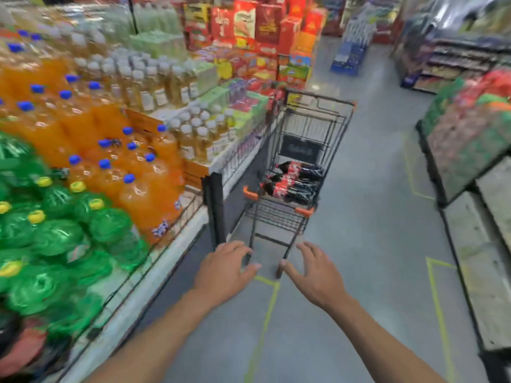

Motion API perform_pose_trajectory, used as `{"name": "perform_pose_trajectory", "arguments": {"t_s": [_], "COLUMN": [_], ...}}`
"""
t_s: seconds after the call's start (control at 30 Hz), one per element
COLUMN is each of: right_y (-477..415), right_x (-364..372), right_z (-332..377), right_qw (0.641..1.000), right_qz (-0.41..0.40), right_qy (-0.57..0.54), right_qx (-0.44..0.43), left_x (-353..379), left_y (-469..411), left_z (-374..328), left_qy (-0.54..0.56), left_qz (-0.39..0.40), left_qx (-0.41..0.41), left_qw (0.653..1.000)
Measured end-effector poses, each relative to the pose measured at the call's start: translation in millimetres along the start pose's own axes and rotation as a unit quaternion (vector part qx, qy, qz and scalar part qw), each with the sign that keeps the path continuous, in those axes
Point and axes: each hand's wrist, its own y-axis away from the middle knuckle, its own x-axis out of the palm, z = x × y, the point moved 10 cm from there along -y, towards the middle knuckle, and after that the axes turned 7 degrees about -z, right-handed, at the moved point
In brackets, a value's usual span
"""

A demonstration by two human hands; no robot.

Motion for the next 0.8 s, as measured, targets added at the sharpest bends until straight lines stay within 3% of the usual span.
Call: {"name": "perform_pose_trajectory", "arguments": {"t_s": [0.33,0.8], "right_y": [-45,-211], "right_x": [8,-19], "right_z": [-79,-142], "right_qw": [0.998,0.993], "right_qz": [0.026,-0.002], "right_qy": [-0.023,-0.036], "right_qx": [0.048,0.114], "left_x": [59,100], "left_y": [-80,-286], "left_z": [-37,-48], "left_qy": [0.010,0.061], "left_qz": [0.042,0.076], "left_qx": [0.038,0.075], "left_qw": [0.998,0.992]}}
